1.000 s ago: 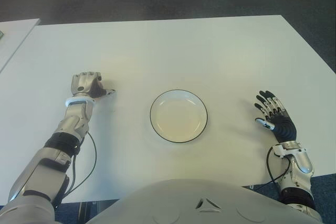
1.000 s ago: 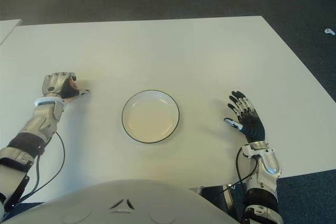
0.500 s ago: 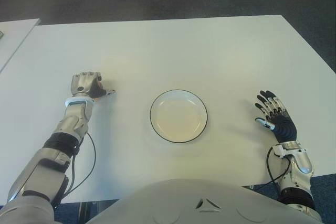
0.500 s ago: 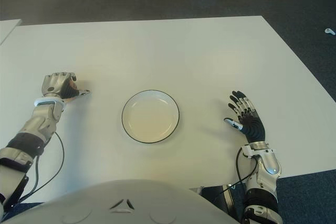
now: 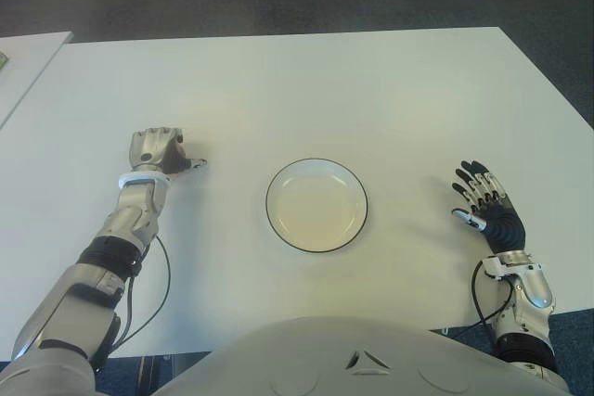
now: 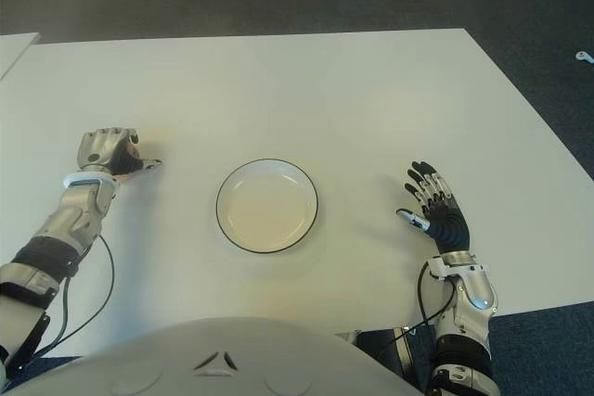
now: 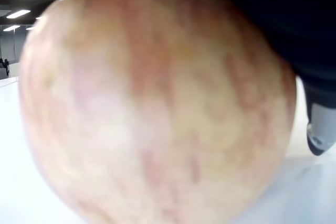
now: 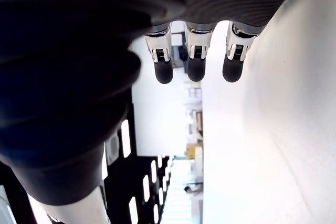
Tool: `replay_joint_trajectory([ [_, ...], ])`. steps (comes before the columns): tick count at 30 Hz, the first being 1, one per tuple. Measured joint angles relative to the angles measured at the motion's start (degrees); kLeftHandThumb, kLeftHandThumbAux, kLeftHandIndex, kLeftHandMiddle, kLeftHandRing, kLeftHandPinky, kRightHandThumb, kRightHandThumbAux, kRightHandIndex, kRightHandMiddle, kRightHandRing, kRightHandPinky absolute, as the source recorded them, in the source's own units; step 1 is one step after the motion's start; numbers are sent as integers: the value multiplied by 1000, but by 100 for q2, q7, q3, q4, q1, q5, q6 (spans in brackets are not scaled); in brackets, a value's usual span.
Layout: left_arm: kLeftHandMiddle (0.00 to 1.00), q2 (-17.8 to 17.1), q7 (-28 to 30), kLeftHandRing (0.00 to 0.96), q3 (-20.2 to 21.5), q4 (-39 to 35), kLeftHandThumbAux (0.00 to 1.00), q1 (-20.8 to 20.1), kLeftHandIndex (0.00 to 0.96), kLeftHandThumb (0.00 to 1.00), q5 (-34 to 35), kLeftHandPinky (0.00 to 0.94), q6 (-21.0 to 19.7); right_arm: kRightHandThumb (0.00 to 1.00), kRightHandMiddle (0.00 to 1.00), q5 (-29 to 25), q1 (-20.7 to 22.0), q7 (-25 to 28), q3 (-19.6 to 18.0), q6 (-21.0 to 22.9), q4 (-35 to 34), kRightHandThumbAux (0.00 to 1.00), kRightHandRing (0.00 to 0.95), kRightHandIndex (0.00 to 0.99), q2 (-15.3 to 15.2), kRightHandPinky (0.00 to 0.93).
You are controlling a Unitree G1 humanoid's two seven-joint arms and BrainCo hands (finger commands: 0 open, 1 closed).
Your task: Put the apples into the plate.
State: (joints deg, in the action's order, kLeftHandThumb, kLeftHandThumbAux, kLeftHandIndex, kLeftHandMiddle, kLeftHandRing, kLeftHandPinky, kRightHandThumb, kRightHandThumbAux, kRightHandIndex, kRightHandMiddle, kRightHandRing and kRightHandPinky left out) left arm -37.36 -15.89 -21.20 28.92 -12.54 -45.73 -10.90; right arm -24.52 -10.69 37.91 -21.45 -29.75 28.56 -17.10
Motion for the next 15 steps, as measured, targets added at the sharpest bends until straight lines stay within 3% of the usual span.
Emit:
replay_joint_trajectory([
  [10,529,0,554,810,64,-1133,668,264,401,853,-95,781,-388,0,1,1,12,2,10,-1,29,860,0,27,-6,7],
  [15,530,-1,572,813,73,-1324,668,212,401,853,-176,788,-355,0,0,28,44,2,27,-5,51,854,0,22,-4,3],
])
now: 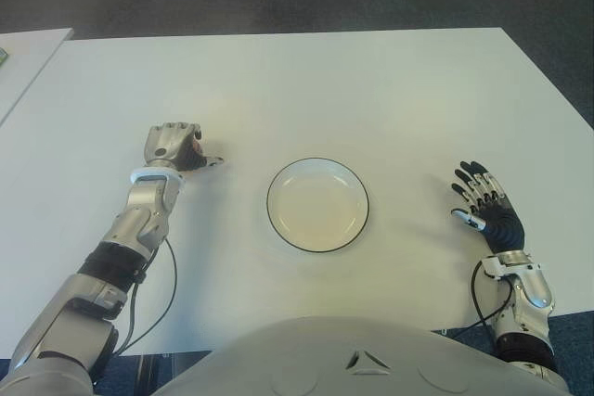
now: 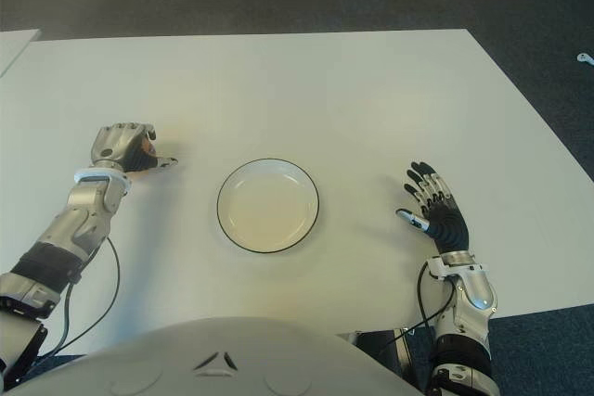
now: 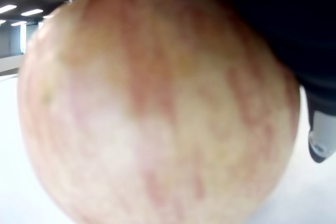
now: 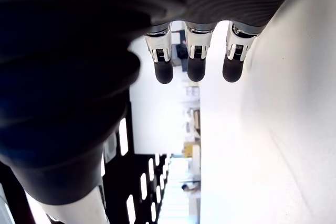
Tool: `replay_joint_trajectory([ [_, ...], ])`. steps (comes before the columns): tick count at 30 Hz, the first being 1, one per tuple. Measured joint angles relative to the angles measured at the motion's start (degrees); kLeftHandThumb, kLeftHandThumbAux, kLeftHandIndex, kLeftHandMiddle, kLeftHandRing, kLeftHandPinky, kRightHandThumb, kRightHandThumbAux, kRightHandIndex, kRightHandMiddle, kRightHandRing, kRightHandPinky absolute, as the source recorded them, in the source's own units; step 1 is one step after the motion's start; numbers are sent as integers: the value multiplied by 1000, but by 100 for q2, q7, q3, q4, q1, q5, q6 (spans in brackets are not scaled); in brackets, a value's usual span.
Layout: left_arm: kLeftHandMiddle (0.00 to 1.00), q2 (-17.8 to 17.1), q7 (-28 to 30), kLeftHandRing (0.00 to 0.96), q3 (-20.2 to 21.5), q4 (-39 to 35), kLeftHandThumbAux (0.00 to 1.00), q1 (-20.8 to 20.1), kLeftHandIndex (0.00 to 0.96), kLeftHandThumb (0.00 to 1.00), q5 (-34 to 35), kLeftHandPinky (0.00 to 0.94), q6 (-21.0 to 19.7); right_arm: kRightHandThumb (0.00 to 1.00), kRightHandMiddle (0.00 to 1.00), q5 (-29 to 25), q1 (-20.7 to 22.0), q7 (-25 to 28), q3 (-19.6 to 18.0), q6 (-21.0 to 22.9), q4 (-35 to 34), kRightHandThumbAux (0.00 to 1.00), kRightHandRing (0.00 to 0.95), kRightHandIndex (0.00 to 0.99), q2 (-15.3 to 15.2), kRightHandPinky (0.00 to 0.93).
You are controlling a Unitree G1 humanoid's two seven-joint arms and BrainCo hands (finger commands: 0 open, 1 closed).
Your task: Put the apples into the plate.
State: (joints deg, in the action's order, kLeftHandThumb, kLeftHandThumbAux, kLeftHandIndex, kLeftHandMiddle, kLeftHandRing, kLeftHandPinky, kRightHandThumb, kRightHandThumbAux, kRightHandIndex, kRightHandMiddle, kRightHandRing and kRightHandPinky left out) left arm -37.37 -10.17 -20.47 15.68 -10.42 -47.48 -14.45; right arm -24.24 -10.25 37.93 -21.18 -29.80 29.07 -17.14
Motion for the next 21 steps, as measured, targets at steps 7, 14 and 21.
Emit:
replay_joint_trajectory([
  [7,531,-38,99,824,69,-271,668,-68,400,854,-162,805,-20,0,0,30,22,0,4,-35,35,850,0,18,2,0],
  [14,533,-149,231,831,173,-691,668,-146,400,854,-299,803,54,0,0,29,53,4,4,-96,105,852,0,18,15,0],
  [21,533,-212,397,834,206,-1060,667,-166,401,854,-496,801,50,0,0,29,124,5,2,-161,190,855,0,19,19,1],
])
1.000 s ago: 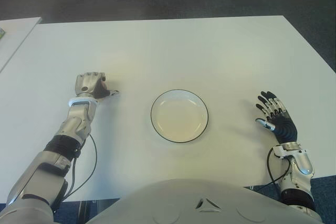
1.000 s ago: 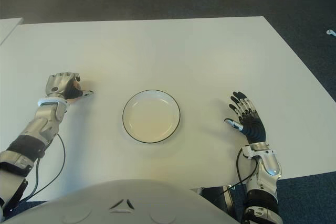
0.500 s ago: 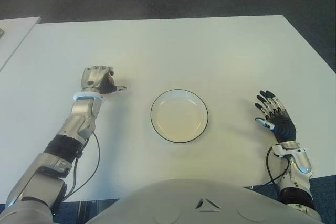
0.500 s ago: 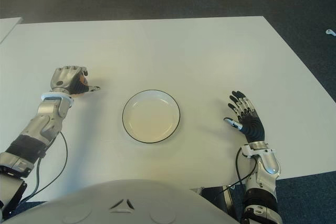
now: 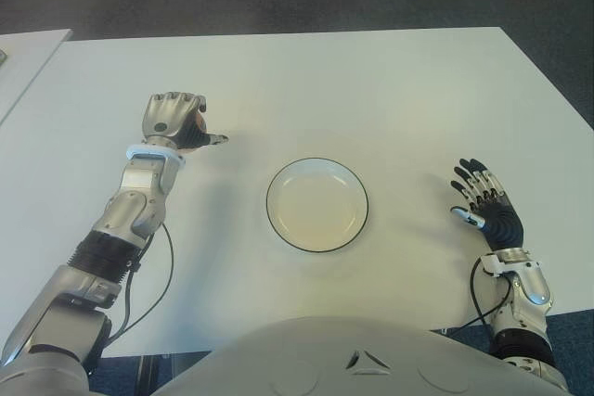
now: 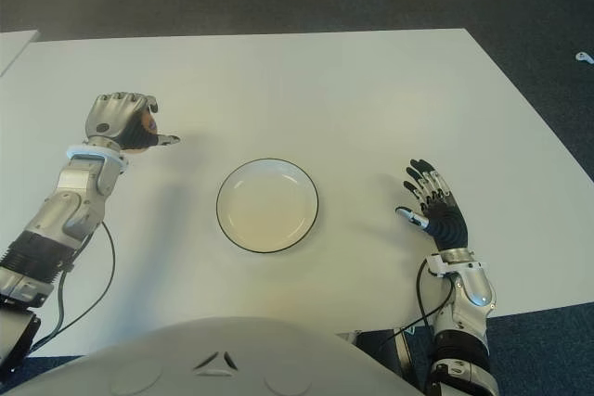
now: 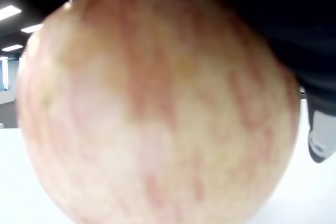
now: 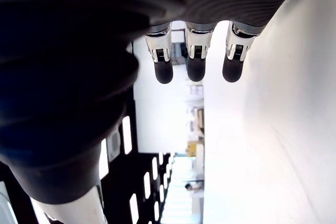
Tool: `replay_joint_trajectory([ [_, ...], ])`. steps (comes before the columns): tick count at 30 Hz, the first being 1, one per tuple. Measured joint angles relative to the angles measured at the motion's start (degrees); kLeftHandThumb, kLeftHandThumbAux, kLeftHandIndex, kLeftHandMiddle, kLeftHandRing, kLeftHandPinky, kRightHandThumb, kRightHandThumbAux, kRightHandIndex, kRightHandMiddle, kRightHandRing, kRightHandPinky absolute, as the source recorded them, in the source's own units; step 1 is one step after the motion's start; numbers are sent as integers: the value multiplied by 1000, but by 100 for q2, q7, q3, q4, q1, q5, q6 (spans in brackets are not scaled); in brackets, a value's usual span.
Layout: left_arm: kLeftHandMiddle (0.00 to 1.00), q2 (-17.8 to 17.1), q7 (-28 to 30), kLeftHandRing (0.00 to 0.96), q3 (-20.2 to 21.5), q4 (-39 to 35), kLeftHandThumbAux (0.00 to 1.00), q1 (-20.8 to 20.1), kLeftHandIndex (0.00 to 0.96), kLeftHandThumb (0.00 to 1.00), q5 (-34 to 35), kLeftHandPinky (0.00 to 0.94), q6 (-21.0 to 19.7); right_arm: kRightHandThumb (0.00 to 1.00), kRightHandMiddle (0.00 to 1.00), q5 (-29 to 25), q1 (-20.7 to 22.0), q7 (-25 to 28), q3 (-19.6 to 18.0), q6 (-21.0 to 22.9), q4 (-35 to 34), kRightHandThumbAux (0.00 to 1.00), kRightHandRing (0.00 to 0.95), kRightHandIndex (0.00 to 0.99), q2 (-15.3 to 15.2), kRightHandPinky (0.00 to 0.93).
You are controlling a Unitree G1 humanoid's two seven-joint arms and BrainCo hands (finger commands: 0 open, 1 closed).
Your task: Put the apples into the plate.
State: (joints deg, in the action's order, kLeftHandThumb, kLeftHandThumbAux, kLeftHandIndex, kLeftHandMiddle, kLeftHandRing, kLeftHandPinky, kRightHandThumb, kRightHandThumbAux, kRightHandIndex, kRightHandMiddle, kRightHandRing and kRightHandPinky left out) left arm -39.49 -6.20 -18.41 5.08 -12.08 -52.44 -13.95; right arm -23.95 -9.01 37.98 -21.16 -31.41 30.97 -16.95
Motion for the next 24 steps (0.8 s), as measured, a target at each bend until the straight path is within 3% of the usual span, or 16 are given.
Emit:
replay_joint_trajectory([
  [19,534,-10,11,837,167,-509,665,53,408,857,-288,780,312,0,0,41,-116,-98,91,-25,-185,853,0,20,74,11],
  [24,534,99,154,837,139,-830,664,62,409,859,-534,734,246,0,0,59,-147,-128,114,-98,-199,855,0,18,95,10],
])
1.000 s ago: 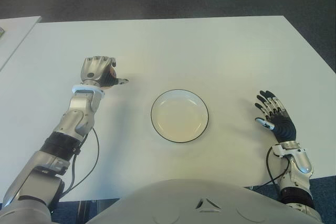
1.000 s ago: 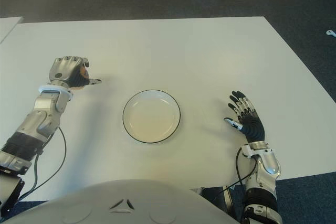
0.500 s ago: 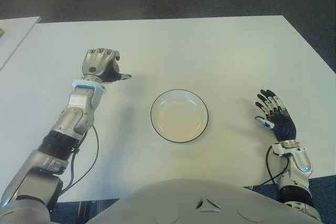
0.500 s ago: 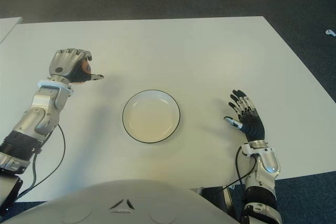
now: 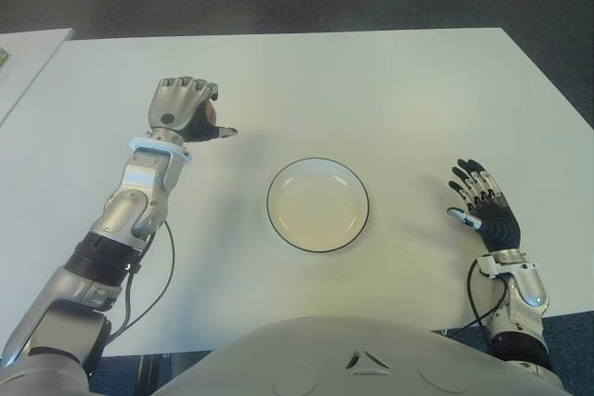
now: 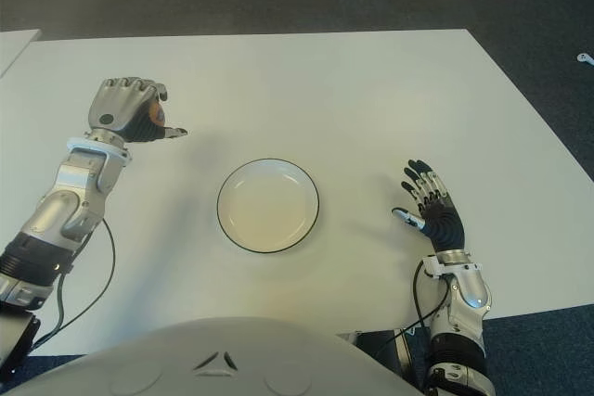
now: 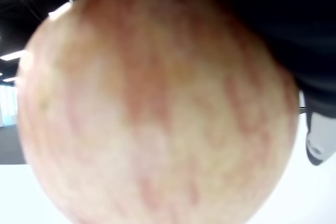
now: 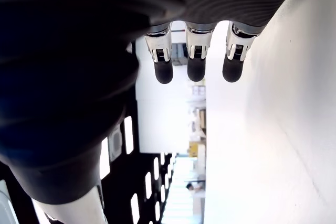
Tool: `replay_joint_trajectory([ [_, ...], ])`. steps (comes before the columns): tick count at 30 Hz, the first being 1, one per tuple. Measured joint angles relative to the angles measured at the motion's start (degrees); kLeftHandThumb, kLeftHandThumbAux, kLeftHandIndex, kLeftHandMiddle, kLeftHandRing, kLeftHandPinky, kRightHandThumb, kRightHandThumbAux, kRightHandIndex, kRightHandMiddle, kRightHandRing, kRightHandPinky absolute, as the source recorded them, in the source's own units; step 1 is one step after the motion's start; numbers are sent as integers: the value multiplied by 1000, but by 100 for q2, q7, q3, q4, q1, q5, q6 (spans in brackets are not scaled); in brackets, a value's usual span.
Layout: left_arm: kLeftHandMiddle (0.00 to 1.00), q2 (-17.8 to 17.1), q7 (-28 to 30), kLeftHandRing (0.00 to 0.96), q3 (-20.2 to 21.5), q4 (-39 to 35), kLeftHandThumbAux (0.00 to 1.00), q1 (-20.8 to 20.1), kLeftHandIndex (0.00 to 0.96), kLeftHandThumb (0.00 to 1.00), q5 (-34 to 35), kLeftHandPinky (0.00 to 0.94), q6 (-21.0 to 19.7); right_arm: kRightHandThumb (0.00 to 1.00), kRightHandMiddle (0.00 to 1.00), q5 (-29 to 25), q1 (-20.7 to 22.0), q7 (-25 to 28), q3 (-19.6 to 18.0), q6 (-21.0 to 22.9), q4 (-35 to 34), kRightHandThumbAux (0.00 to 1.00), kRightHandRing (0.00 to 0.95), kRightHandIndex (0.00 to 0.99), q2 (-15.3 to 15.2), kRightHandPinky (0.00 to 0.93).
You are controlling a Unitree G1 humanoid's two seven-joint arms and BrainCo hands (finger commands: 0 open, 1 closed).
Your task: Put the apples into the plate.
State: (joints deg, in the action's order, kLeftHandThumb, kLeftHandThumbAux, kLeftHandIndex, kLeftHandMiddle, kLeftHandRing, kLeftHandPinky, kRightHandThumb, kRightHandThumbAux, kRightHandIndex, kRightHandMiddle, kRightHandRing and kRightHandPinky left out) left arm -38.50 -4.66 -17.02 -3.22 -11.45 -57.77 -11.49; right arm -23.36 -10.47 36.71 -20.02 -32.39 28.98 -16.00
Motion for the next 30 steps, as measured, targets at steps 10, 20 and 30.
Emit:
replay_joint_trajectory([
  [10,536,1070,1023,839,-622,-1691,663,210,410,860,-875,711,-481,0,0,52,-3,-32,83,-46,-29,859,0,18,6,17],
  [20,536,1614,1199,828,-882,-1773,663,309,409,860,-1330,752,-450,0,2,64,-131,-103,124,-79,-195,869,0,20,62,21],
  [30,533,2068,1568,792,-1379,-2000,662,328,409,859,-1783,733,-148,0,0,93,-171,-130,165,-84,-240,863,0,15,94,15],
])
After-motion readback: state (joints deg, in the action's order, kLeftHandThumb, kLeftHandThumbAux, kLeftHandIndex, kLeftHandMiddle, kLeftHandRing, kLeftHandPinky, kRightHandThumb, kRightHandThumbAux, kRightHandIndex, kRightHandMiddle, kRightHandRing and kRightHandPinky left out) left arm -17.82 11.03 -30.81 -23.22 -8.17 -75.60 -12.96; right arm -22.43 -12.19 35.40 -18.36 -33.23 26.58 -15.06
